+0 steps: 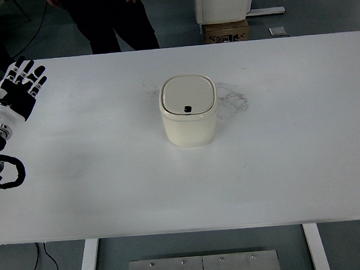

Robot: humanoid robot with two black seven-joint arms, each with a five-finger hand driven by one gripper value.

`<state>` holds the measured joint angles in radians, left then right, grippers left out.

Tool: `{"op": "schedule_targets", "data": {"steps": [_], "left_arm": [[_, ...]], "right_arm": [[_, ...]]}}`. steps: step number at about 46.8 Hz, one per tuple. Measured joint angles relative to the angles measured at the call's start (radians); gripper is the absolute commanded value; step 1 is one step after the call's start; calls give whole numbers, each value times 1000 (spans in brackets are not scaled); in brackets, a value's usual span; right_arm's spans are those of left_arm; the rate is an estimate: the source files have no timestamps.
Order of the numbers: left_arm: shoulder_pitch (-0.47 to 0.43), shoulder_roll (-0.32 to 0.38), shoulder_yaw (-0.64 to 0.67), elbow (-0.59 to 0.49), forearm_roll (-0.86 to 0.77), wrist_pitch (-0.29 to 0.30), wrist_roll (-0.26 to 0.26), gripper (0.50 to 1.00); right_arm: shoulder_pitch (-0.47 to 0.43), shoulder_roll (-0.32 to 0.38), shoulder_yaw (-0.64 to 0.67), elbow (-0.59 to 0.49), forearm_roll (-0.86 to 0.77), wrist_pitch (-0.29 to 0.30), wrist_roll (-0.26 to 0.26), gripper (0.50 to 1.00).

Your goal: Close trash bin

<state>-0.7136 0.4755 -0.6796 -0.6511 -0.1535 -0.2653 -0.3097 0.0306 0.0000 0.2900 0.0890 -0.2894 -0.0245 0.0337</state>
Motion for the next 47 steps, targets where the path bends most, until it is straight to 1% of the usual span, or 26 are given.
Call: {"op": "schedule_targets", "data": {"steps": [19,25,31,47], "left_arm": [[20,-1,-2,7,-7,3,-3,1000],[40,-2,-2,7,-6,2,-20,1000],[53,-5,-2,7,-6,2,-23,1000],[55,1,-2,7,-4,4,-23,1000]], "right_arm": [[0,0,0,0,-1,0,0,991],[0,0,0,0,-1,0,0,991],[0,0,0,0,-1,0,0,991],[0,0,0,0,0,0,0,991]]}}
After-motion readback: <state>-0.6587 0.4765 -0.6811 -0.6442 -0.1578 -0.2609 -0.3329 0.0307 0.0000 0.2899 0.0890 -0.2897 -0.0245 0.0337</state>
